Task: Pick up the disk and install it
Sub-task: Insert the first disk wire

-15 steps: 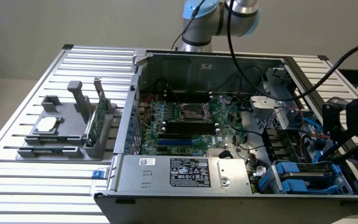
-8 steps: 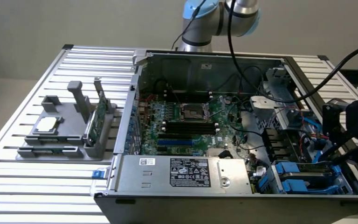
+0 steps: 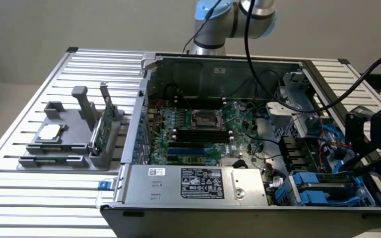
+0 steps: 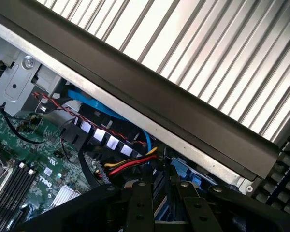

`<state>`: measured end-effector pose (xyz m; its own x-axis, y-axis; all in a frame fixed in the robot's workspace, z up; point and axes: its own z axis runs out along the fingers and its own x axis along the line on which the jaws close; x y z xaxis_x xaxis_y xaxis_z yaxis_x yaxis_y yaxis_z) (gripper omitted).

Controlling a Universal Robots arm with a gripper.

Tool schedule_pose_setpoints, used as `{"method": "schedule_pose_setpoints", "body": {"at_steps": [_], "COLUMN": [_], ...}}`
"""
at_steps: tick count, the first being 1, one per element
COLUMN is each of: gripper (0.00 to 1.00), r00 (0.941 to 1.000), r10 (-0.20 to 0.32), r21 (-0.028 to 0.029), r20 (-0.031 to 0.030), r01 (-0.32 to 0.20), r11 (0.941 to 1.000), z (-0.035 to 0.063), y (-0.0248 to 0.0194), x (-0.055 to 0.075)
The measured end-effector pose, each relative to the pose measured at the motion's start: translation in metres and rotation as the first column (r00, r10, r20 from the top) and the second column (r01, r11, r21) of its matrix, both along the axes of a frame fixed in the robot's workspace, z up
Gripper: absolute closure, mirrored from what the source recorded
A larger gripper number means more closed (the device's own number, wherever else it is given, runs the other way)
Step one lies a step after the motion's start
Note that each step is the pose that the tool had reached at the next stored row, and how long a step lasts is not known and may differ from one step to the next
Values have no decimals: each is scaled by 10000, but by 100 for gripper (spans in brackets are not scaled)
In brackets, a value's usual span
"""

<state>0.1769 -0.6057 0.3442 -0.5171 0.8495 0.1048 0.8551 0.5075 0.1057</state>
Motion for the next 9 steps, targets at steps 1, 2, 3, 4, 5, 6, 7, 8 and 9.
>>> {"method": "schedule_pose_setpoints", "body": {"at_steps": [1,2,3,4,5,6,7,8,9], "gripper": [75,75,75,75,75,75,75,75,75], "r00": [10000,10000,10000,9999,9998,9997,9994,9991,9987], "r10": [-3,-21,-60,-122,-188,-256,-333,-418,-505], "r21": [31,61,85,103,120,138,153,161,168], "r20": [-1,-1,-4,-7,-10,-14,-23,-38,-62], "r01": [3,21,60,122,189,257,334,419,506], "r11": [10000,10000,9999,9999,9997,9996,9993,9990,9986], "z": [-4,-10,-16,-21,-27,-34,-38,-39,-38], "y": [-8,-15,-20,-24,-28,-31,-32,-32,-33], "x": [5,5,5,5,5,5,5,5,4]}}
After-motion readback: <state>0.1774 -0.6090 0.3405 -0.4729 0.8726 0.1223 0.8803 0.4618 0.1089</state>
